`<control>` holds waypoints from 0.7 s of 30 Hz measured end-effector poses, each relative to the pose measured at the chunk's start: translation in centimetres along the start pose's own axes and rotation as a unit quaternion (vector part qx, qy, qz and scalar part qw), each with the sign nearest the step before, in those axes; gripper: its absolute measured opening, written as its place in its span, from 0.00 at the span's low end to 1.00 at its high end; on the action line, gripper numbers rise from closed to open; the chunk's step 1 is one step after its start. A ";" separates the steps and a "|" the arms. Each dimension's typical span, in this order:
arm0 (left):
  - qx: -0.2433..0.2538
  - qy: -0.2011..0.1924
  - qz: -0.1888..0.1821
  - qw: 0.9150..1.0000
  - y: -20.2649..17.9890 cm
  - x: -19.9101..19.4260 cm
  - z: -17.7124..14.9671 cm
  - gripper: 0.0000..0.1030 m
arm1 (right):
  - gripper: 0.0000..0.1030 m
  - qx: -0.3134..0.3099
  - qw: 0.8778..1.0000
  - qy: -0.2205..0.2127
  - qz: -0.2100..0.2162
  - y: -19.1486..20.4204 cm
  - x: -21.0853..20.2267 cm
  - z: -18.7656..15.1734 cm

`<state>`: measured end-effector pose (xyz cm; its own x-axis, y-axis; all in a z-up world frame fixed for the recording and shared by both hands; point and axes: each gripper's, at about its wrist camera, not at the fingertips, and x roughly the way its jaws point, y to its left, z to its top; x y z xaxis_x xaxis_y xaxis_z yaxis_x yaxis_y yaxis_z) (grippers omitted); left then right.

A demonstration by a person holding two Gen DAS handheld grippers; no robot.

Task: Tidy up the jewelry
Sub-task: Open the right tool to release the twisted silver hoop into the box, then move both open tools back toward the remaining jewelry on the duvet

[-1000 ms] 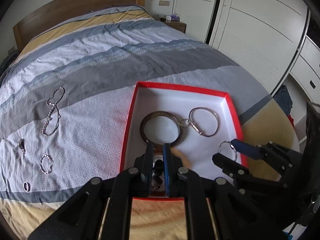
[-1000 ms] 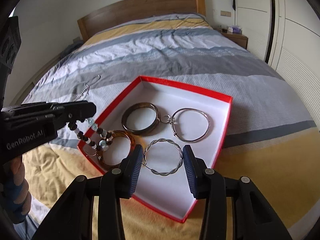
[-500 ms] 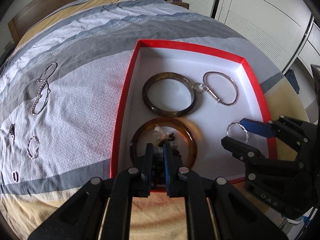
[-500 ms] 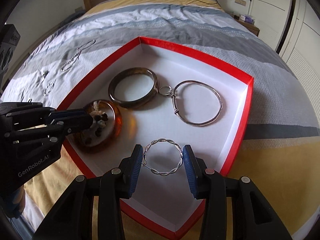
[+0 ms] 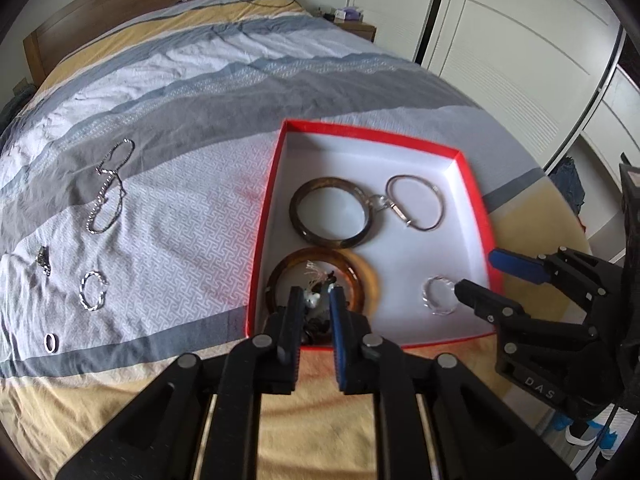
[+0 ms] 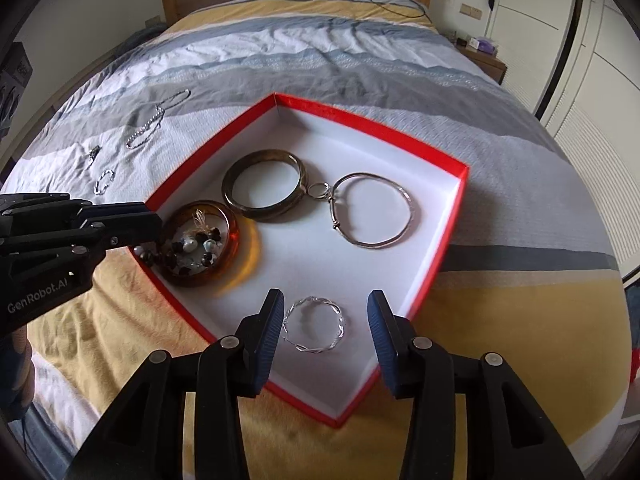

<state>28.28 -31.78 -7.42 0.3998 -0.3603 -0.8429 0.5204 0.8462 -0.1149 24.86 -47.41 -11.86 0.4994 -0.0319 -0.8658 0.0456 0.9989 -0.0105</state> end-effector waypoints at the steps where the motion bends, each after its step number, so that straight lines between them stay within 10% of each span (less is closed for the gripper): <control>1: 0.000 -0.006 -0.004 1.000 -0.1 -0.9 0.0 0.12 | 0.45 0.002 1.000 -0.004 -0.001 0.0 -0.7 -0.1; 21: -0.051 -0.180 0.075 0.980 5.9 -25.4 -7.1 0.12 | 0.52 0.047 0.985 -0.165 0.005 2.8 -21.3 -2.7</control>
<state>15.85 -14.85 9.59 0.7155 -0.3283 -0.6167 0.3648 0.9284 -0.0709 11.98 -43.88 5.18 0.7538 -0.0469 -0.6554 0.1119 0.9920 0.0578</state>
